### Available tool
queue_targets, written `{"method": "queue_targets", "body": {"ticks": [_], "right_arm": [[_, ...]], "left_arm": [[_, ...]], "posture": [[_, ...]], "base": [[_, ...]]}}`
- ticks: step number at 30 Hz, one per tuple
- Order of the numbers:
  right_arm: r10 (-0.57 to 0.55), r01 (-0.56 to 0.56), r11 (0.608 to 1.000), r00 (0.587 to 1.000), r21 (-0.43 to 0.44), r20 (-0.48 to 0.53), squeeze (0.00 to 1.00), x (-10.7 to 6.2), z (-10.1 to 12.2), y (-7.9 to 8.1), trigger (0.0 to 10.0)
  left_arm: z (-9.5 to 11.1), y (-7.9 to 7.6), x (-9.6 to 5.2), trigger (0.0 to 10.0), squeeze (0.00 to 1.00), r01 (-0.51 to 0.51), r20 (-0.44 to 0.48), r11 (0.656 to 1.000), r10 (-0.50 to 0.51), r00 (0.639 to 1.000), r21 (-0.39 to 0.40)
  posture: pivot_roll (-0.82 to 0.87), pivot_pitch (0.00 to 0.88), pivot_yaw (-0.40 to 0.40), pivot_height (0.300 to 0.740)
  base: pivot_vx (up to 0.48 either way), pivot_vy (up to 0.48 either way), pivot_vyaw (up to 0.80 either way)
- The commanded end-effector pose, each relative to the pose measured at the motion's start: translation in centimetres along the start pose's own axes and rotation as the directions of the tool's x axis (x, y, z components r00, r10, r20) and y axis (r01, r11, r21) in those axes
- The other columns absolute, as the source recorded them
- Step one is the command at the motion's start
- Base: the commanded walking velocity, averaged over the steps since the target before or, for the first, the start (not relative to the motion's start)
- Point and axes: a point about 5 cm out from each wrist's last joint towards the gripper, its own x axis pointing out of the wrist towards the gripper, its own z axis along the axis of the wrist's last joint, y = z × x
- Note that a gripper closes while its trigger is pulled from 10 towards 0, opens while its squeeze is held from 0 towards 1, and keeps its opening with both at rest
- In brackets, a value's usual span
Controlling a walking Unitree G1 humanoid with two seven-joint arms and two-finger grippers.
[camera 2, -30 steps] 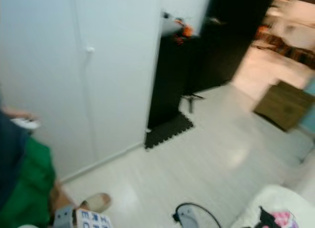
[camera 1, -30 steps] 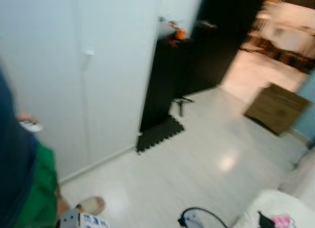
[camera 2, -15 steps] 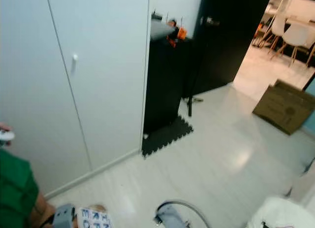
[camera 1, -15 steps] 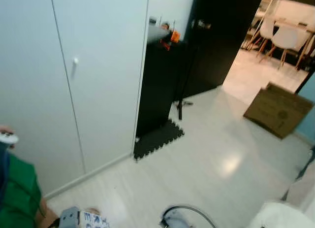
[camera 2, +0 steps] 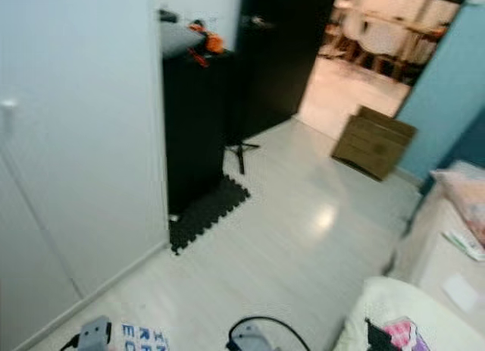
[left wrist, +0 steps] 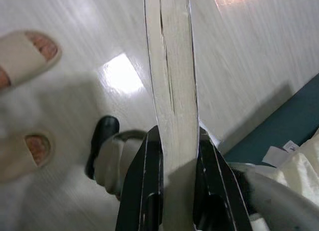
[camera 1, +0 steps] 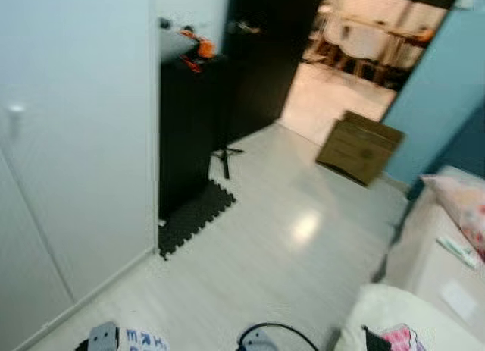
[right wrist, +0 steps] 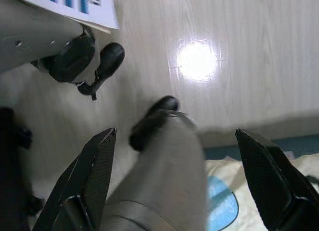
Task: Clean up the room
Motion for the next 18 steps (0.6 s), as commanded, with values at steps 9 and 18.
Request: {"method": "queue_targets", "body": {"ticks": [9,18], "right_arm": [[-0.070,0.075,0.974,0.997,0.212,-0.028,0.00,-0.7,-2.1,-1.7,10.0],[-0.202,0.199,0.873,0.978,0.446,-0.042,0.00,-1.9,-4.0,-4.1,10.0]], "left_arm": [[-0.7,-0.3,0.0,10.0,0.00,0.009,-0.037,1.000,-0.009,0.999,0.009],[-0.1,-1.0,0.3,10.0,0.00,0.028,-0.045,0.996,-0.024,0.999,0.087]], "posture": [[0.20,0.000,-0.127,0.739],[0.18,0.000,-0.113,0.739]], "base": [[0.273,0.000,-0.43],[0.137,0.000,-0.75]]}}
